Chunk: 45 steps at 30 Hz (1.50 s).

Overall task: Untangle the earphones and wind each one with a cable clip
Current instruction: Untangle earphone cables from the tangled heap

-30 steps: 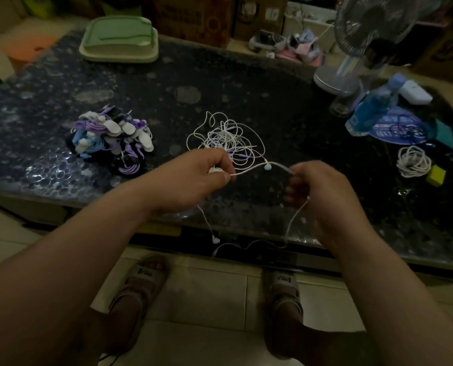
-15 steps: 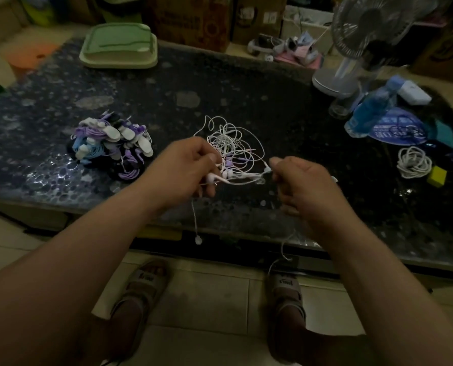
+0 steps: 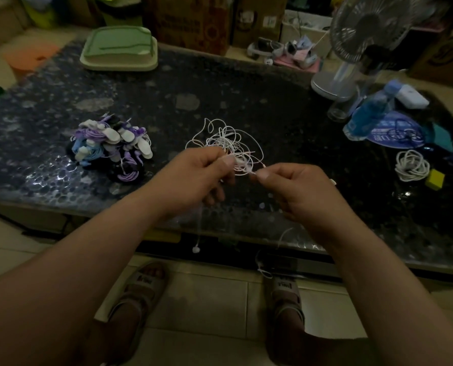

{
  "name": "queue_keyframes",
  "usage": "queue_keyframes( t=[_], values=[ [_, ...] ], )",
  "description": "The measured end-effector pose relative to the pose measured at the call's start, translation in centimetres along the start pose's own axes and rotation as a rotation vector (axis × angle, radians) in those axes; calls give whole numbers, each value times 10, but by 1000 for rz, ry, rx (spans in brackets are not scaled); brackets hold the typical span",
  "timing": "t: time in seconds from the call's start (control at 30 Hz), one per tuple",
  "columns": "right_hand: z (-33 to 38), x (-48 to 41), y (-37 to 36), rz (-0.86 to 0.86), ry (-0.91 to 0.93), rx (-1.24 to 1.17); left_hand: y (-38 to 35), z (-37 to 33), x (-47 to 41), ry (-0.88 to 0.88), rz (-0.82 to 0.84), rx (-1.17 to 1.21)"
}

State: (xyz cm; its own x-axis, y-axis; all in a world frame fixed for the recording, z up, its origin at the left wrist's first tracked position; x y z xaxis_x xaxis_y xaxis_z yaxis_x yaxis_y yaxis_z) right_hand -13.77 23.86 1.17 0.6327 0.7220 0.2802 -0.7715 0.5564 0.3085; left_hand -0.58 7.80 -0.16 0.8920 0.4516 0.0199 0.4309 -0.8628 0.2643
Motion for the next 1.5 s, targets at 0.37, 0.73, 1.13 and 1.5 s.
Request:
queue_keyframes(
  t=[0.37, 0.73, 1.13, 1.5],
  values=[
    [-1, 1, 0, -109, 153, 189, -10, 3, -3, 148, -227, 276],
    [10, 5, -1, 41, 68, -61, -18, 2, 1, -116, 77, -90],
    [4, 6, -2, -75, 63, 6, -21, 1, 5, -36, 119, 30],
    [4, 0, 19, -192, -176, -769, -6, 21, 1, 140, -66, -74]
  ],
)
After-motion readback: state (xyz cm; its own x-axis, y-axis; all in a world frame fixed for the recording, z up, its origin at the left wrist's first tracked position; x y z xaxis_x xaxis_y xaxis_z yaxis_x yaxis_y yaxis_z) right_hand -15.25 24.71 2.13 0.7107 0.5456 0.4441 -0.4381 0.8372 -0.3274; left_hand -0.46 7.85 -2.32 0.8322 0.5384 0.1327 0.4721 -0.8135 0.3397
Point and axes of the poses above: each hand's wrist, its own x-axis away from the middle knuckle, its own y-axis out of the back of the hand, z = x × y, the point moved 2 cm from there along -x, towards the middle knuckle, and after that the axes turned 6 degrees about -y, right-handed, at the moved point
